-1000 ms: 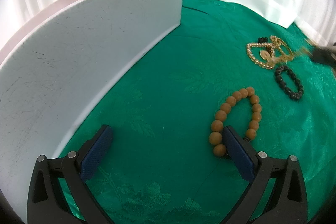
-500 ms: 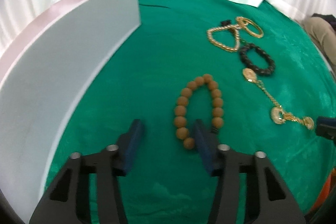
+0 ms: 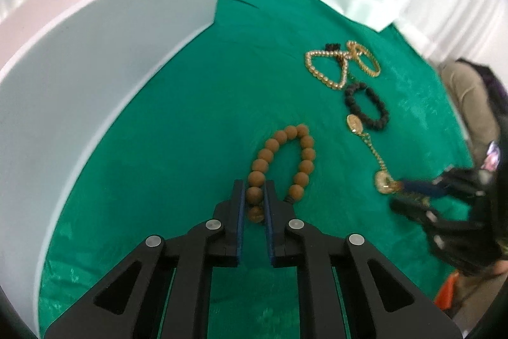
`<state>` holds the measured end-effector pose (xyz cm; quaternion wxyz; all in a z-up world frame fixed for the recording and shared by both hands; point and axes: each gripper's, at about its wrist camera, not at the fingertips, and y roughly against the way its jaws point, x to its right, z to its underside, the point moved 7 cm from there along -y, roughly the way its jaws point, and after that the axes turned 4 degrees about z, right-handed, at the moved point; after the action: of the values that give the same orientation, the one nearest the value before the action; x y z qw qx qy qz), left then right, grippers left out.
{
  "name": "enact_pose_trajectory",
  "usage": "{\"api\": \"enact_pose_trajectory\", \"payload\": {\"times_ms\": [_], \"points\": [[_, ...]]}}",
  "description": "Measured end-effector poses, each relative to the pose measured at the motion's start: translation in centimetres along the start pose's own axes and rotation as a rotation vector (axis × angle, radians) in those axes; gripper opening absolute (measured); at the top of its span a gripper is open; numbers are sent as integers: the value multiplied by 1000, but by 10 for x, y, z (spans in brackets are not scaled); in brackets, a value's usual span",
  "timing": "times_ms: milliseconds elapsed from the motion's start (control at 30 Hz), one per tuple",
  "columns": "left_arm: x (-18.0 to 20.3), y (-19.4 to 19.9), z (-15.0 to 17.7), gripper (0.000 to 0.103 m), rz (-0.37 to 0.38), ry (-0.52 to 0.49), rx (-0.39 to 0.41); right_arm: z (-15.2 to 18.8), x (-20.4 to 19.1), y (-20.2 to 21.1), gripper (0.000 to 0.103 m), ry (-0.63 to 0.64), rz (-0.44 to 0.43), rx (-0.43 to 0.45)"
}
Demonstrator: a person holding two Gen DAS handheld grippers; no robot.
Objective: Organize jewelry
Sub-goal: 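Carry bracelet and pendant chain into the white box while both tools open to release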
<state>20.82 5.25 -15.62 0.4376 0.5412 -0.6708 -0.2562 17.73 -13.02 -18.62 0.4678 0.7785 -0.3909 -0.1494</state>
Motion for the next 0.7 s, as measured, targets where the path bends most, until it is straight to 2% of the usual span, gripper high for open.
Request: {"api": "enact_pose_trajectory", "payload": {"times_ms": [33, 67, 200, 267, 367, 500, 700], "points": [[-1, 6, 0, 9, 24, 17, 3, -1, 1, 4, 14, -14, -7, 13], [0, 10, -1, 9, 38, 27, 6, -2, 1, 6, 6, -30, -15, 7], [4, 40, -8, 9, 103, 57, 43, -13, 9, 34, 3, -116, -46, 51], [7, 58, -13, 9, 123, 58, 70, -23, 15, 59, 3, -186, -93, 96], [11, 87, -21, 9, 153, 62, 113, -44, 16, 88, 3, -220, -137, 157], [8, 128, -32, 9, 167, 81, 170, -79, 6, 122, 3, -223, -190, 223], [-24, 204, -48, 9, 158, 131, 256, -138, -22, 162, 2, -155, -230, 311]]}}
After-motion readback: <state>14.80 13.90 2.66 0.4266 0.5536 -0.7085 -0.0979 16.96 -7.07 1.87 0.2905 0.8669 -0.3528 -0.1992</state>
